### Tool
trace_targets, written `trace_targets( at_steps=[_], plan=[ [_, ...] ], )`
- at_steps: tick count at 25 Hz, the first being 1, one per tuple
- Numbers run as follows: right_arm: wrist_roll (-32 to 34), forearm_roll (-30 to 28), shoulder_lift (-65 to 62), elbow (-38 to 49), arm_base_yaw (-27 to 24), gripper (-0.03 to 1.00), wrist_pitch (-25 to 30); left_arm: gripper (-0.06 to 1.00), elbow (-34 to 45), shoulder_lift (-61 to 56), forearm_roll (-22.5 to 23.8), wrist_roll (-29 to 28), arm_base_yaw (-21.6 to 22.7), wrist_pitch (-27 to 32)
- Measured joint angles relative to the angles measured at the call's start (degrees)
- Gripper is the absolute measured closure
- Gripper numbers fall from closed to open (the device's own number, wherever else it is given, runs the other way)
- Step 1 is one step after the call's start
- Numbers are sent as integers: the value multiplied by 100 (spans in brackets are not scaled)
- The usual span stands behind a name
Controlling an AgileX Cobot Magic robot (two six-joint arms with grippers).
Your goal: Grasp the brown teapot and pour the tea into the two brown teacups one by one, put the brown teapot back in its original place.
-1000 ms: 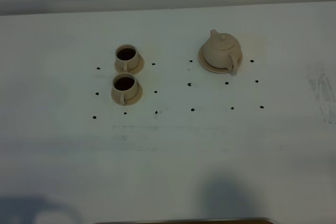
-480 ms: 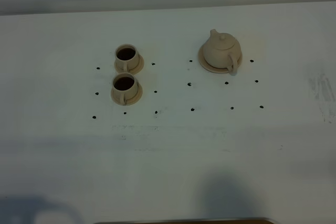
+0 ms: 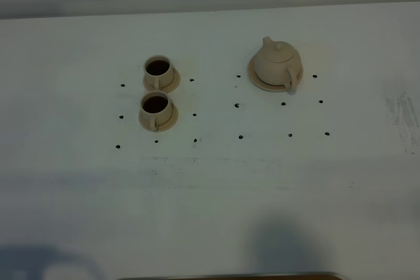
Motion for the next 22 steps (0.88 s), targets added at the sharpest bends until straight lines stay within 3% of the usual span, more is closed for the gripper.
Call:
trace_targets(
  at_steps=[22],
  plan=[
    [83, -58, 0, 0, 0, 52, 0, 35, 0, 0, 0, 0, 0, 0]
  ],
)
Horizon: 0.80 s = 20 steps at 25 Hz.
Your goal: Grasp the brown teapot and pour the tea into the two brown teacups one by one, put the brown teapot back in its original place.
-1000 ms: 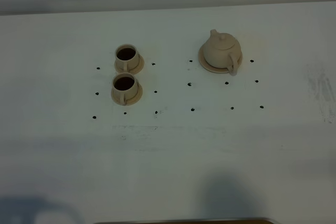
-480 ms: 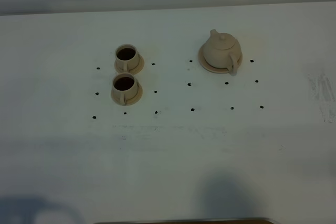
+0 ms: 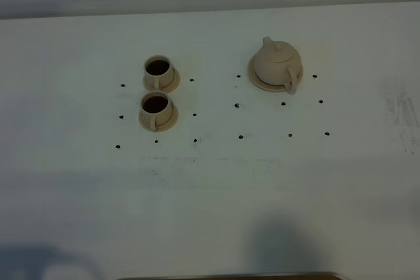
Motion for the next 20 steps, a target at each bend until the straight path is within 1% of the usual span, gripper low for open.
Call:
trace_targets(
  at_steps=[20],
  plan=[
    [5, 0, 0, 0, 0, 52, 0, 35, 0, 0, 0, 0, 0, 0]
  ],
)
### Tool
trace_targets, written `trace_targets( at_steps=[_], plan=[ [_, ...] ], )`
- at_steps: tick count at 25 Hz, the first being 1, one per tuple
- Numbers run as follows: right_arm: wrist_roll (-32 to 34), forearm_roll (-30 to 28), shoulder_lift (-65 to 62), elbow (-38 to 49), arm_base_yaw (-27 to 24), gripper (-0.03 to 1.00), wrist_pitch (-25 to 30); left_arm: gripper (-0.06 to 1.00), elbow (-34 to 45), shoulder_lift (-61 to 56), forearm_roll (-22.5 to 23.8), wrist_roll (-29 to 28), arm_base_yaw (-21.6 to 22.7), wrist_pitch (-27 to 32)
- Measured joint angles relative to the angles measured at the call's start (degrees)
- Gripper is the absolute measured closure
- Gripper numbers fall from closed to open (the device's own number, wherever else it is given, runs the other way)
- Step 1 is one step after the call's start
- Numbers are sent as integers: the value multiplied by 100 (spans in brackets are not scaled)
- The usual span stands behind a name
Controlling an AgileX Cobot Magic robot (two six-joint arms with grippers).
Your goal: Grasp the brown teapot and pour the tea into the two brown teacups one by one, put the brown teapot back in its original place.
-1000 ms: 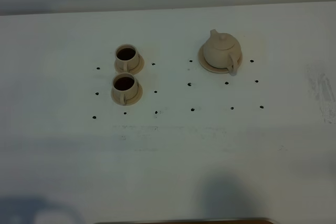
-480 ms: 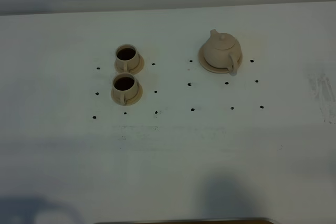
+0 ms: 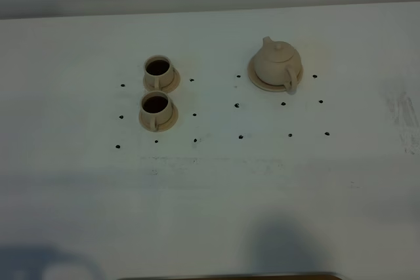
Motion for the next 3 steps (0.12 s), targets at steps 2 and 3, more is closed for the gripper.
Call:
trace_targets(
  at_steps=[2, 3],
  plan=[
    [0, 0, 0, 0, 0, 52, 0, 35, 0, 0, 0, 0, 0, 0],
    [0, 0, 0, 0, 0, 52, 0, 35, 0, 0, 0, 0, 0, 0]
  ],
)
